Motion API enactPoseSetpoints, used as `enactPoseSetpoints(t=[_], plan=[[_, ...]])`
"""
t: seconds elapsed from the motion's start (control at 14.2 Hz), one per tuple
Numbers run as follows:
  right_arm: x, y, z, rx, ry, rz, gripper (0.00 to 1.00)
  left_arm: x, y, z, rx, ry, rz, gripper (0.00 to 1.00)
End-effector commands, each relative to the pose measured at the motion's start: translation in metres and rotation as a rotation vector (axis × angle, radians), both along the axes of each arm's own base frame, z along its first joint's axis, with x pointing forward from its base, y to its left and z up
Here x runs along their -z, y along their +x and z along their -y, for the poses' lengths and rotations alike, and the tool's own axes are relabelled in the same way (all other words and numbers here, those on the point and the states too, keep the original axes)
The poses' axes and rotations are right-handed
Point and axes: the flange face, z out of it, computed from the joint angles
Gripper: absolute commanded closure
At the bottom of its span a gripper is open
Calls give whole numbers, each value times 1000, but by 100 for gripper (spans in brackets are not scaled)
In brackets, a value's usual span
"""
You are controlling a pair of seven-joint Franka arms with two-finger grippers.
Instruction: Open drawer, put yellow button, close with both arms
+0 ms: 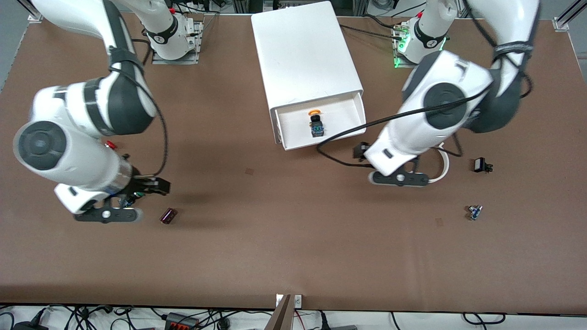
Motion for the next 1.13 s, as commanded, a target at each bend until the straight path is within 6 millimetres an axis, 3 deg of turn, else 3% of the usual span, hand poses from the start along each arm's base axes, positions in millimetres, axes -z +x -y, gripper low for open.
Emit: enactPoseSetpoints(t=[0.0, 0.14, 0.28, 0.7, 0.84, 1.06], plan=[[-15, -6, 37, 24, 5, -9, 0, 23, -3, 30, -62, -4, 11, 0], [-37, -9, 65, 62, 13, 19, 0, 41, -10, 54, -63, -11, 16, 0], [-50, -17, 89, 95, 26, 32, 0, 65, -22, 61, -51, 7, -9, 0], [-87, -59, 181, 53, 43, 38, 0, 79, -77, 95, -81, 30, -41, 0], [-94, -65, 198, 30, 48, 37, 0, 82, -95, 101, -73, 39, -58, 0], [-98, -79, 197, 39, 45, -14, 0, 84, -112, 103, -77, 48, -79, 0]])
